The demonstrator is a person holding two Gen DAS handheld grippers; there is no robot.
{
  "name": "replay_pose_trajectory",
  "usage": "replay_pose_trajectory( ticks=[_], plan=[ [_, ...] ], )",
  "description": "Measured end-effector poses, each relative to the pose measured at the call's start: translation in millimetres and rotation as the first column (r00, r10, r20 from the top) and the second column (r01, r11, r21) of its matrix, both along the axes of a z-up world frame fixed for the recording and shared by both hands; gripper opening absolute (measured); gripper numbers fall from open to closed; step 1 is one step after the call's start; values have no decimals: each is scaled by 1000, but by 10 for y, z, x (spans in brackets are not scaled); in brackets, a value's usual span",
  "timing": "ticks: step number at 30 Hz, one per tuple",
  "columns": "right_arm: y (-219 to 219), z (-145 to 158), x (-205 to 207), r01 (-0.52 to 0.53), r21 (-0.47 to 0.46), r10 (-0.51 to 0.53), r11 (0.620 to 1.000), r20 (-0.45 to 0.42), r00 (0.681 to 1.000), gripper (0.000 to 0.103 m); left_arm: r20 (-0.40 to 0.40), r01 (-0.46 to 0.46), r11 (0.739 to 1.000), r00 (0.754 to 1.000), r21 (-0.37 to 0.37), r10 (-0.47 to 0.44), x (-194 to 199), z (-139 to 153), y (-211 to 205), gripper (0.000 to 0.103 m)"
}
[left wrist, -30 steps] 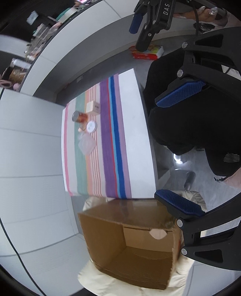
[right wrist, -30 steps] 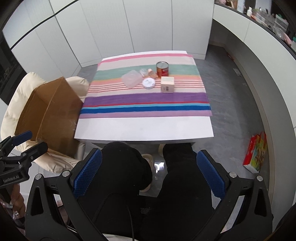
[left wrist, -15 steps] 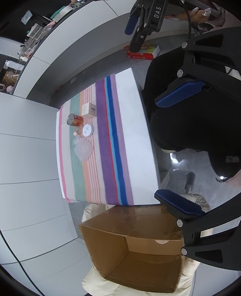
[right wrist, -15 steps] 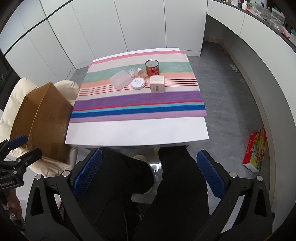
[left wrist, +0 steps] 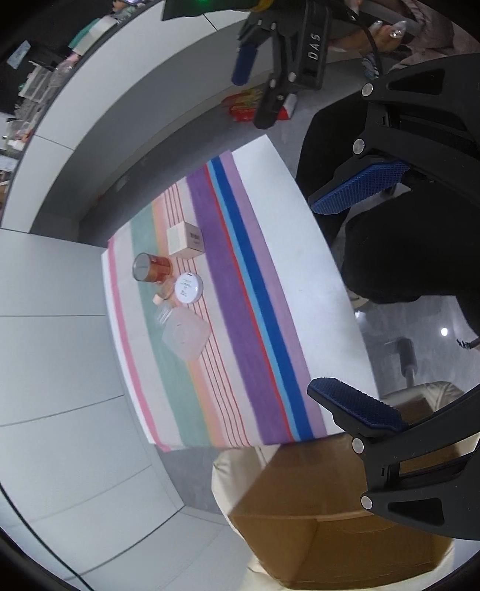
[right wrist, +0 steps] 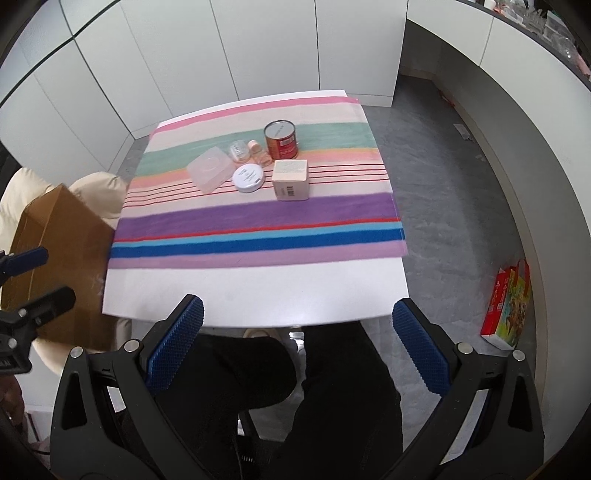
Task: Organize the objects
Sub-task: 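Withdraw both open tools from the box back toward the table, then grasp the cream box with the right tool while the left tool grasps the frosted plastic case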
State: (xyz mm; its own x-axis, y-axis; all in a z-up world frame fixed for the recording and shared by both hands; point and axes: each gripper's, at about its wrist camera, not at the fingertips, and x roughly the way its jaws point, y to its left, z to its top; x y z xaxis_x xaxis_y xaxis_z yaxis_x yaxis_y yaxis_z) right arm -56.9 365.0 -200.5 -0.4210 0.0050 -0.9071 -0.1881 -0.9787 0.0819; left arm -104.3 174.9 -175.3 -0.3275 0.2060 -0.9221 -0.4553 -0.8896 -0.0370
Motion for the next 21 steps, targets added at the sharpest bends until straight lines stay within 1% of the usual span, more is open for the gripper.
replay_pose_trajectory(
  ticks=[9,12,15,16,17,18,19,21],
  plan=[
    [200,-358,-591,-7,-8,7,1000,7,1000,103,73,-17,1000,997,-12,18,-632,-416,142,92],
    [248,-515,-822,-15,0,15,1000,4,1000,103,55,-10,999,998,-32,12,-838,-574,254,92],
    [293,-686,-1069,-16,-1,16,1000,-3,1000,103,34,-10,998,999,-54,12,-1084,-796,385,92],
    [303,-748,-1155,-18,-10,17,1000,-7,1000,103,34,-12,999,999,-48,13,-1173,-869,415,92],
    [307,-812,-1244,-18,-18,18,1000,-10,1000,103,37,-10,1000,999,-21,11,-1263,-936,430,92],
    [305,-888,-1339,-18,-26,18,999,-10,1000,103,33,-7,999,999,34,6,-1364,-995,423,92],
    [300,-965,-1424,-17,-32,16,999,-6,1000,103,25,-5,998,1000,63,3,-1459,-1054,424,92],
    [276,-1117,-1594,-17,-45,17,999,10,1000,103,17,5,998,1000,63,-6,-1680,-1205,465,91]
  ],
)
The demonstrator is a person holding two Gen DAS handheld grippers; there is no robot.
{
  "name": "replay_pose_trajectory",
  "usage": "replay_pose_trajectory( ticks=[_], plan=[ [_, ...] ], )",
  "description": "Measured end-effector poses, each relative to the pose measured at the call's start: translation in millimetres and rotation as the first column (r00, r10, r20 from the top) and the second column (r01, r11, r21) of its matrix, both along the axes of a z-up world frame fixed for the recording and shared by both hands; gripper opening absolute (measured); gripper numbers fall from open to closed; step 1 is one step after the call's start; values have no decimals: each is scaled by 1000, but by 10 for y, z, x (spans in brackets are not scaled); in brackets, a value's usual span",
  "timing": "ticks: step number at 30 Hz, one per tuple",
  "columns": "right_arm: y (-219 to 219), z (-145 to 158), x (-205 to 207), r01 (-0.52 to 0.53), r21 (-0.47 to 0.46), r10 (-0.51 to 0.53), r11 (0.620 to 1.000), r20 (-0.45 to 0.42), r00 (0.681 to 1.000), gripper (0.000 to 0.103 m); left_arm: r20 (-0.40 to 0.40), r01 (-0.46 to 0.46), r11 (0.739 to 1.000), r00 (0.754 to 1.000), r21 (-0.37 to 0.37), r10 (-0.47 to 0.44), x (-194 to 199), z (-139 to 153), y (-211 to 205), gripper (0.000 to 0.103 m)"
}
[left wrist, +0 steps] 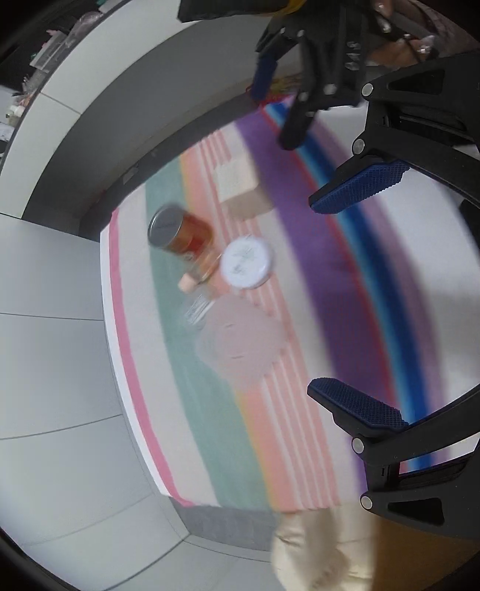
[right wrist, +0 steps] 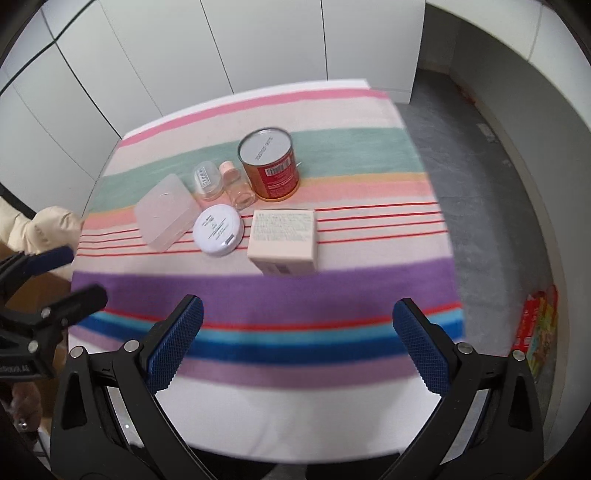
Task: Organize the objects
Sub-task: 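Grasp the cream box with the right tool while the left tool grasps the frosted plastic case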
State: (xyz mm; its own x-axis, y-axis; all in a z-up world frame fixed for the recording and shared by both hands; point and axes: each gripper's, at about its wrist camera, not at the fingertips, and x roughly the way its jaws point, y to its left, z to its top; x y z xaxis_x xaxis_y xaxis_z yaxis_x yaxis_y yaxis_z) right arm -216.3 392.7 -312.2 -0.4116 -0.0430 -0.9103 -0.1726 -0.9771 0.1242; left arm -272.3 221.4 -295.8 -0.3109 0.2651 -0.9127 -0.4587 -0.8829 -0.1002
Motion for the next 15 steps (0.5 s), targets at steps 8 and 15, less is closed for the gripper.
replay_pose_trajectory(
  ticks=[8,15],
  plan=[
    [-106,-395,-436,-7,-31,8,999,21,1000,103,12,42,995,999,-89,-41,-710,-484,96,91],
    [-123,-584,-580,-12,-30,13,999,34,999,103,64,158,984,986,-86,-152,-890,-706,237,102]
  ],
)
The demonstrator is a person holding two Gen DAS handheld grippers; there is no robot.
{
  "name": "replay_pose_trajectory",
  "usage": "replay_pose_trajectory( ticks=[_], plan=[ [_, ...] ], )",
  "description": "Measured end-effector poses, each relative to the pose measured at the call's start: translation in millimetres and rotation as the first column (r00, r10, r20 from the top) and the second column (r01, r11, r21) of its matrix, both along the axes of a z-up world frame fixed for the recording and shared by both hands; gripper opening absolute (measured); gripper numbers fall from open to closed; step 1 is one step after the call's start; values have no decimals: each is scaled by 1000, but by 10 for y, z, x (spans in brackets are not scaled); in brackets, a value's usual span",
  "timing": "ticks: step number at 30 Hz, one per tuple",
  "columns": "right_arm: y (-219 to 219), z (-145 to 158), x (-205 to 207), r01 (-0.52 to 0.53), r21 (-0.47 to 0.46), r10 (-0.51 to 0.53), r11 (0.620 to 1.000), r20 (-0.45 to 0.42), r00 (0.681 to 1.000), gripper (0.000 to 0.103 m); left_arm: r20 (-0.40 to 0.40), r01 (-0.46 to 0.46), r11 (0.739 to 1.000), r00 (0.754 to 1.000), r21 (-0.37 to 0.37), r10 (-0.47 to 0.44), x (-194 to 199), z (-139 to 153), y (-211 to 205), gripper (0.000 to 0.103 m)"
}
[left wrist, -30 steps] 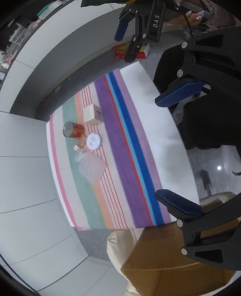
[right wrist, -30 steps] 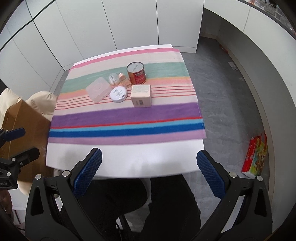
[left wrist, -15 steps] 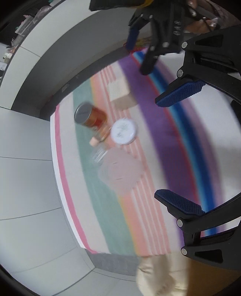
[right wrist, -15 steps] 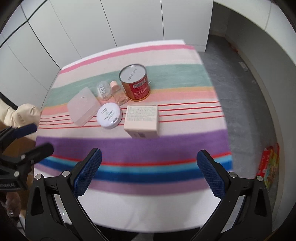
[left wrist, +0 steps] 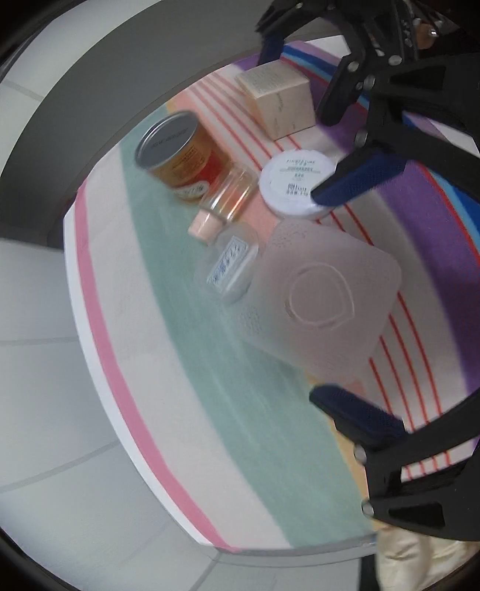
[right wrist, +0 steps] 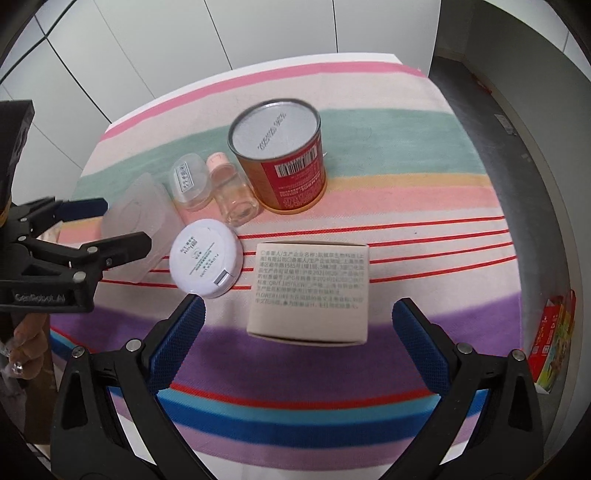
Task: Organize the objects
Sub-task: 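Grasp the cream box with the right tool while the left tool grasps the frosted plastic case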
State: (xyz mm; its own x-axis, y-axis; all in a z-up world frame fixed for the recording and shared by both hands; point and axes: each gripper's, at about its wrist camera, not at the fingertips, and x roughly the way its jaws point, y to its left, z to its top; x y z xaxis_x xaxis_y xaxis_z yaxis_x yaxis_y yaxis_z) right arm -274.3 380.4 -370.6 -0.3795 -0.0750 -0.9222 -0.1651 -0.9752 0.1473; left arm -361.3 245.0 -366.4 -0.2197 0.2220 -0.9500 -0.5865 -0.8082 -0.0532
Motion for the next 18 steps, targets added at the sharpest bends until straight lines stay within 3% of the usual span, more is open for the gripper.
replay_pose_trajectory(
  ticks=[3,5,8,10,18],
  plan=[
    [0,-54,-13,2,-2,-2,1000,6,1000,103,-19,22,998,1000,-63,-23,23,-115,89,103],
    [6,-89,-24,5,2,-5,1000,12,1000,98,-22,-25,997,999,-69,23,1,-233,86,95],
    [1,-104,-20,7,33,-7,999,6,1000,77,-36,-134,990,991,-41,132,-36,-244,23,92],
    [-22,-88,-5,5,86,-5,996,3,1000,55,-27,-170,985,985,-29,169,-18,-239,14,92],
    [-24,-65,39,0,108,2,994,-14,1000,54,23,-269,963,963,2,269,73,-149,-60,92]
  ],
)
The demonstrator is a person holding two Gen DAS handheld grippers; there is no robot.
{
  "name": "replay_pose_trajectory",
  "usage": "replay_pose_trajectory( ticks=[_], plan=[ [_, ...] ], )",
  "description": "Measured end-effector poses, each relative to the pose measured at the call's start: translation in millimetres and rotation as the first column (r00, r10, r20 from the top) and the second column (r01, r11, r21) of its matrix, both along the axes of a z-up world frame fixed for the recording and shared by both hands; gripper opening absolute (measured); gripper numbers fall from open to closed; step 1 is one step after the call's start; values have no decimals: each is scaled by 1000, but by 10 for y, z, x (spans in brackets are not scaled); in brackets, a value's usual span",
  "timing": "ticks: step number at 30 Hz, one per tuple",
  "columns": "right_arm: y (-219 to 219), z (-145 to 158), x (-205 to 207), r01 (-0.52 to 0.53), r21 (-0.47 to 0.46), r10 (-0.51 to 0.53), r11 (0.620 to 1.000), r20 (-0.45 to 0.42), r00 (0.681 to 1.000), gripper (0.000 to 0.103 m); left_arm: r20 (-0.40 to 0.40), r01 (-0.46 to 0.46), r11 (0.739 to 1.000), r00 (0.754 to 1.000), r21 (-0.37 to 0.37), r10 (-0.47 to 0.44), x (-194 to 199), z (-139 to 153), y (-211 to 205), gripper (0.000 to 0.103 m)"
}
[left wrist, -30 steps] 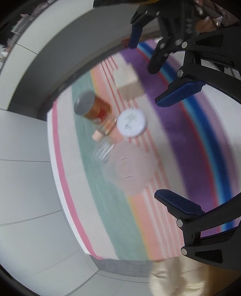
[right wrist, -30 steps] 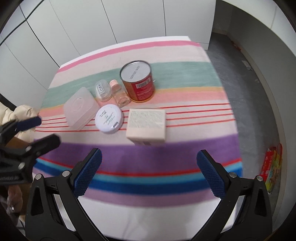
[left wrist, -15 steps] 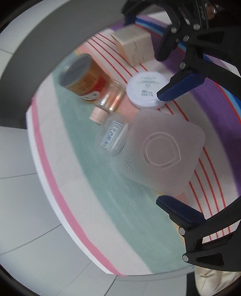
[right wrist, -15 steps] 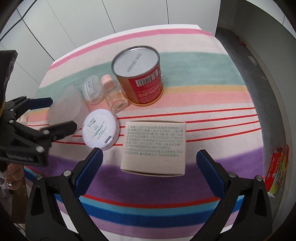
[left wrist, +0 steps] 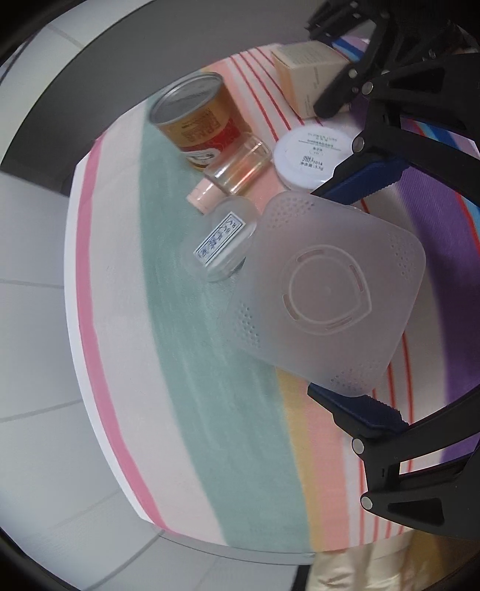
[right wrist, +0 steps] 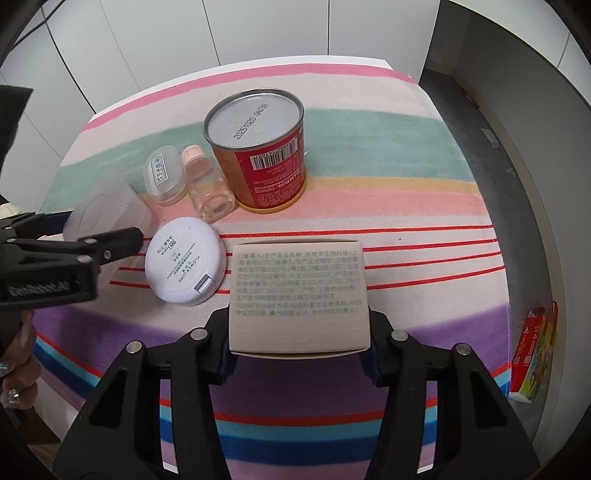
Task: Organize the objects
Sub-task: 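Grasp the cream box with the right tool while the left tool grasps the frosted plastic case, then lift the held cream box and frosted case off the tablecloth and carry them back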
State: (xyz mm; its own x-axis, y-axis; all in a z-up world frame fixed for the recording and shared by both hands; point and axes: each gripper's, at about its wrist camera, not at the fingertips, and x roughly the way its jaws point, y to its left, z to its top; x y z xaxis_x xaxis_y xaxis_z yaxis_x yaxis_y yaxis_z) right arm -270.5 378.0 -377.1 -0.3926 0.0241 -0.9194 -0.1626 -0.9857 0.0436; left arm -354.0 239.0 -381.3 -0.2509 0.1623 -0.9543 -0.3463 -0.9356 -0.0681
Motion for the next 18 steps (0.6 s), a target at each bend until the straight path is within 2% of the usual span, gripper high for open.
replay_pose_trajectory(
  ticks=[3,6,14,18],
  plan=[
    [24,49,-17,1,20,0,1000,-13,1000,54,43,-64,998,997,16,63,-6,50,-62,92],
    [24,146,-31,-12,22,12,1000,-34,999,54,67,-107,992,992,62,102,7,156,-95,92],
    [59,509,-96,0,29,2,1000,-61,998,54,7,-136,990,991,33,136,83,513,-96,92],
    [57,831,-76,-2,44,6,999,-93,996,54,-34,-135,990,990,25,136,113,857,-227,92]
  ],
)
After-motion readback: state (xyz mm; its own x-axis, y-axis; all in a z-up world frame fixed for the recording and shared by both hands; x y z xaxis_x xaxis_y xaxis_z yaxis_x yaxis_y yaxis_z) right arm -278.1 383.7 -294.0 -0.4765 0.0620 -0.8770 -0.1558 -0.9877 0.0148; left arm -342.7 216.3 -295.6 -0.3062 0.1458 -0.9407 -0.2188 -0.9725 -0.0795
